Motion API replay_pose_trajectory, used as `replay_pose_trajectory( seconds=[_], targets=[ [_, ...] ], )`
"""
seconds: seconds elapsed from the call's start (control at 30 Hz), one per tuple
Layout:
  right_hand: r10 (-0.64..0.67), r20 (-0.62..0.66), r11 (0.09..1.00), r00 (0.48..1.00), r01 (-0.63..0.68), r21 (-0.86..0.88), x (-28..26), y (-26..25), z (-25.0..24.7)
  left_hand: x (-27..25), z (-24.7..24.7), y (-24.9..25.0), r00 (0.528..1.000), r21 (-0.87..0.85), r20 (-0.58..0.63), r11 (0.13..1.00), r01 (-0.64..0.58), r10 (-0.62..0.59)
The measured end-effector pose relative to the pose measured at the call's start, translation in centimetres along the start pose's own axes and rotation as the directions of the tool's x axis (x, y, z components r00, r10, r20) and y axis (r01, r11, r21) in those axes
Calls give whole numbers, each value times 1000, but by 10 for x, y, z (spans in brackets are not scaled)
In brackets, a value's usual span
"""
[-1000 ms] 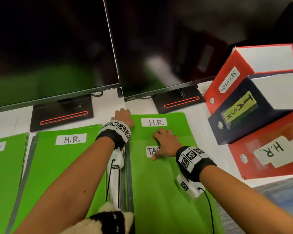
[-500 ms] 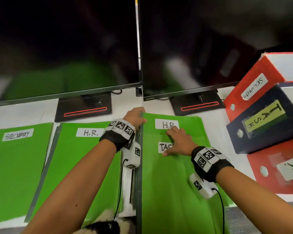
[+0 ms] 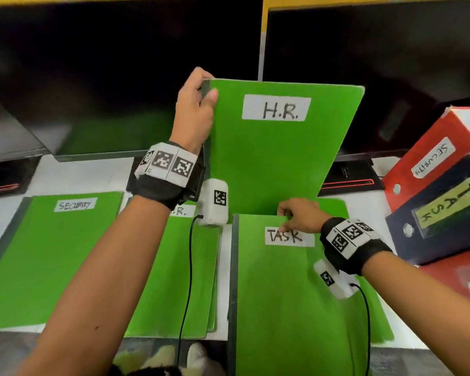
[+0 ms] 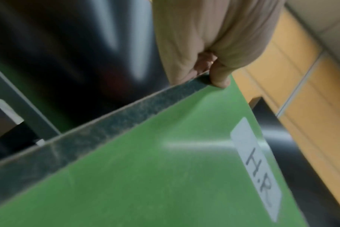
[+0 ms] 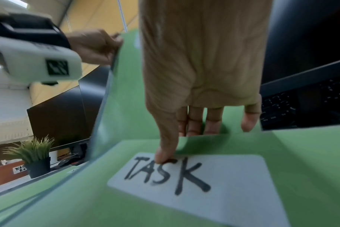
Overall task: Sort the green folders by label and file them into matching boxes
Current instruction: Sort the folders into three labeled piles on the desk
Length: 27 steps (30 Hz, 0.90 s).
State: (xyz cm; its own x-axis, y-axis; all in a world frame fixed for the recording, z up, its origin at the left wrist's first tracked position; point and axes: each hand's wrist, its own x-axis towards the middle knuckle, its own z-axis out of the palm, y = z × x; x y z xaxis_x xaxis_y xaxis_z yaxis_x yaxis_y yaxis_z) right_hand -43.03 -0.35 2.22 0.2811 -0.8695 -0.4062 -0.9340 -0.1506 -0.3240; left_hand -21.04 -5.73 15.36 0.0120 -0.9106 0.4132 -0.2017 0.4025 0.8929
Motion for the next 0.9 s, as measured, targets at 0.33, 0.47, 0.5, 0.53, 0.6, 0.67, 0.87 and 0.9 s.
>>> replay_pose_trajectory(
  seconds=[0.33,0.47,0.5,0.53,0.6,0.67,0.87,0.9],
  targets=[
    [190,-365,943,912,-66,325,15,-15,-23,1,-67,46,959,-147,-242,972,-186,147],
    [267,-534,777,802,148,612,10,-44,-30,2,-102,35,945,-55,-312,991,-125,102],
    [250,-550,716,797,230,659,9,-55,-32,3,-111,26,950,-43,-305,996,-83,66],
    [220,-554,638,803,311,704,8,-68,-33,2,-118,16,956,-30,-293,999,-26,16],
    [153,-519,487,841,392,780,8,-92,-31,-2,-130,-8,956,30,-273,992,121,-108],
    [168,-464,411,870,366,835,10,-111,-22,-7,-142,-36,914,140,-317,940,310,-254],
    [315,-260,288,913,169,942,16,-143,34,-71,-160,-99,608,350,-199,524,777,-768],
    [332,-235,290,913,138,947,17,-147,43,-83,-160,-103,574,376,-195,480,793,-796]
  ],
)
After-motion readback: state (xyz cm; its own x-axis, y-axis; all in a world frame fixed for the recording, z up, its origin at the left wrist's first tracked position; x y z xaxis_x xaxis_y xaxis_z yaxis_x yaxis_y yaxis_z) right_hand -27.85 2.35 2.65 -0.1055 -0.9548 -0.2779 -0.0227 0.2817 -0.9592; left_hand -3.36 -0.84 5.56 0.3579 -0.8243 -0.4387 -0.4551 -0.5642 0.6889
